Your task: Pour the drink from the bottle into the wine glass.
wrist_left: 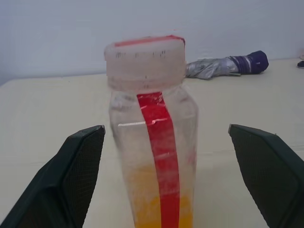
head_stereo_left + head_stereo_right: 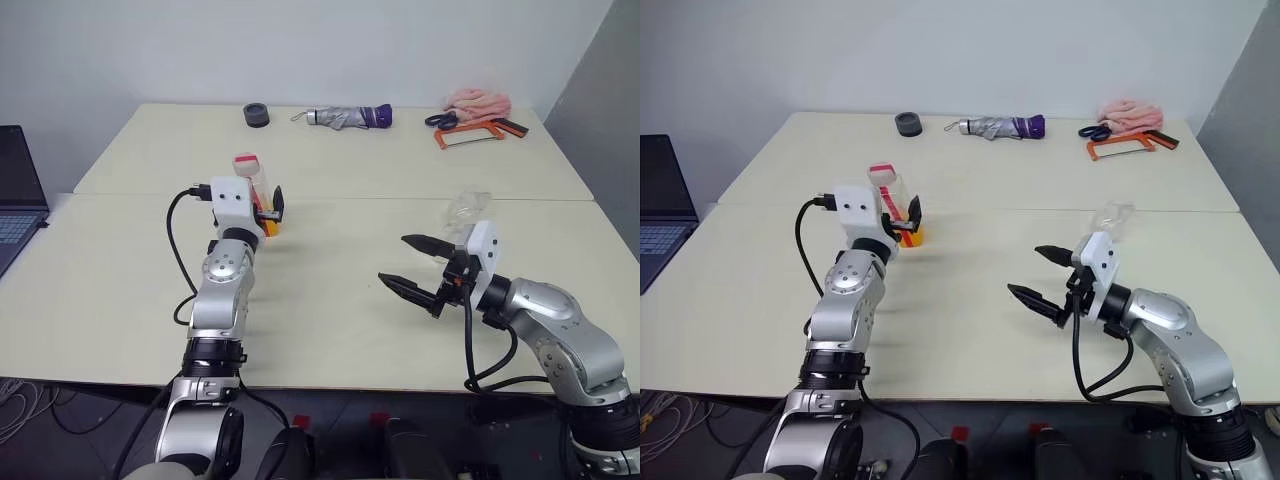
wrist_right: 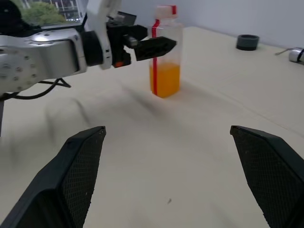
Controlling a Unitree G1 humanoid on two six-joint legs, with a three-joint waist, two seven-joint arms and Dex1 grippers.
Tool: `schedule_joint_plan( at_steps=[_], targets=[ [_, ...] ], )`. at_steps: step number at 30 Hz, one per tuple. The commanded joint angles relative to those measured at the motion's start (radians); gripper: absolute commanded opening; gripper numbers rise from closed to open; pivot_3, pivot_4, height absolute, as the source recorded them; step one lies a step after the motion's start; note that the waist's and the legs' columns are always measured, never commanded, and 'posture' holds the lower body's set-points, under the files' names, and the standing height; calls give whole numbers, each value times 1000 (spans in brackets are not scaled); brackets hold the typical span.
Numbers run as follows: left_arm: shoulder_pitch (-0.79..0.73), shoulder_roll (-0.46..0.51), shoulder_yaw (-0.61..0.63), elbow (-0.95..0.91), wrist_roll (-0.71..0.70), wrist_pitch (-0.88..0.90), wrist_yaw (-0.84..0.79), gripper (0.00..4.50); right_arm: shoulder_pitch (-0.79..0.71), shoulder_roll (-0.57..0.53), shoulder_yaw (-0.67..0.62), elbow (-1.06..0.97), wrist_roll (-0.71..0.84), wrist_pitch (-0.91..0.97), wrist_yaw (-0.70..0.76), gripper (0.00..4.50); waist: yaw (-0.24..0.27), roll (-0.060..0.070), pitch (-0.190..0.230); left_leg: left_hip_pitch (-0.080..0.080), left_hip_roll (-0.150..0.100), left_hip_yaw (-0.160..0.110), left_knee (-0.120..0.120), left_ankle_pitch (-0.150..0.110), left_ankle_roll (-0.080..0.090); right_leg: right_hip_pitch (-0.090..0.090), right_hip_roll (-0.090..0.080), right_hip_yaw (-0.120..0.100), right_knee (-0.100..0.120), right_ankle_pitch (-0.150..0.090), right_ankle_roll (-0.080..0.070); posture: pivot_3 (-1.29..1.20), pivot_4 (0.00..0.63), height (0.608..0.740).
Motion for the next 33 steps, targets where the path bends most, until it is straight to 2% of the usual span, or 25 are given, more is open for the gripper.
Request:
schedule_joint_plan(
  at_steps=[1,17,33],
  targets=[
    [-47,1,13,19,8,5,27,4465,-25,-3,-5,-28,17,2,14,4500,0,0,0,0,0,0,0,0,0,0,0,0,0,0,0,0,150,740],
    [-203,7,16,220,22,-18,91,4465,-67,19,-8,-23,23,27,-6,4500,1,-1,0,-1,0,0,0,0,0,0,0,0,0,0,0,0,150,740],
    [-250,23,13,294,40,-43,107,4465,-92,30,-17,-22,30,53,-21,4500,1,-1,0,-1,0,0,0,2,-3,-1,-1,0,-1,0,0,0,150,740]
  ],
)
